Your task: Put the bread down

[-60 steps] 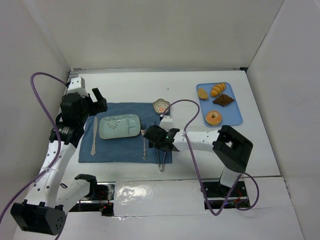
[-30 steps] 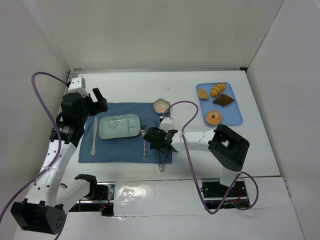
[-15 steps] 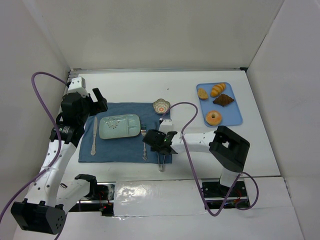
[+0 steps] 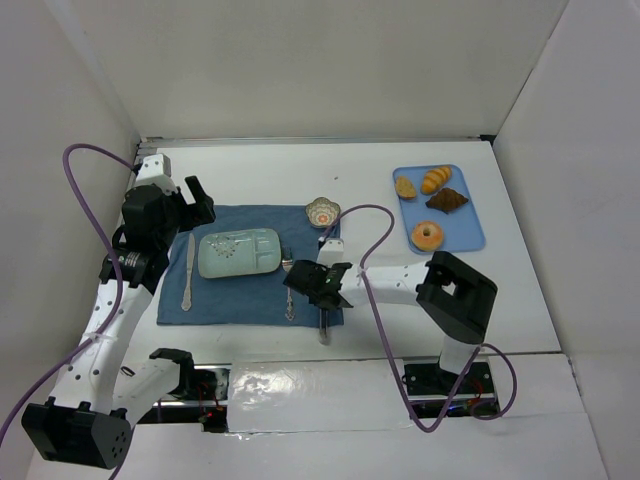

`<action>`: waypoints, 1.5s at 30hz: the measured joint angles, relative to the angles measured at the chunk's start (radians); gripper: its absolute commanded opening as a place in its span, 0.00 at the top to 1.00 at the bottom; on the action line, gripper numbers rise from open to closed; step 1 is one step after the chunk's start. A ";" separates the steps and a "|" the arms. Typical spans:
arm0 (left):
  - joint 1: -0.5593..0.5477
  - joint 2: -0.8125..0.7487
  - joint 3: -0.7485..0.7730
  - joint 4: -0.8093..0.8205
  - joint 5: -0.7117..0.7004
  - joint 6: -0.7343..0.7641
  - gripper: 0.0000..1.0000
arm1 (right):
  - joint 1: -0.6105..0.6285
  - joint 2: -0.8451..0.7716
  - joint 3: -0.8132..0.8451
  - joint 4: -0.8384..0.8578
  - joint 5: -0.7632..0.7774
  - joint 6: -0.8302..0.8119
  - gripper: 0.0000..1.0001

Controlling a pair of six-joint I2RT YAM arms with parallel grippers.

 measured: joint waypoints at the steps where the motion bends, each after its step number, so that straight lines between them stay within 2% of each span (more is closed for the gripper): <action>1: 0.000 0.000 0.000 0.000 0.000 0.000 0.00 | 0.002 -0.004 0.002 -0.011 0.000 0.002 0.64; 9: 0.000 0.000 0.000 0.000 0.000 0.000 0.00 | 0.003 -0.158 0.053 -0.133 0.004 -0.005 0.67; 16: 0.000 0.000 0.000 -0.005 0.000 0.000 0.00 | 0.003 -0.317 0.153 -0.172 -0.003 -0.104 0.67; 19: 0.000 0.000 0.000 -0.006 0.000 0.000 0.00 | -0.004 -0.379 0.180 -0.173 -0.022 -0.156 0.62; 21: 0.000 0.000 0.000 -0.006 0.004 0.000 0.00 | -0.012 -0.412 0.182 -0.169 -0.074 -0.195 0.62; 26: 0.000 0.000 0.000 -0.006 0.031 0.002 0.00 | -0.151 -0.530 0.137 -0.127 -0.213 -0.238 0.62; 31: 0.000 0.000 0.000 -0.006 0.050 0.005 0.00 | -0.243 -0.557 0.062 -0.107 -0.347 -0.258 0.61; 33: 0.000 0.000 0.000 -0.006 0.053 0.005 0.00 | -0.253 -0.557 0.044 -0.103 -0.384 -0.264 0.54; 36: 0.000 0.003 0.000 -0.006 0.058 0.005 0.00 | -0.259 -0.558 0.042 -0.094 -0.430 -0.274 0.48; 45: 0.000 0.008 0.000 -0.006 0.070 0.005 0.00 | -0.284 -0.565 0.037 -0.064 -0.475 -0.276 0.47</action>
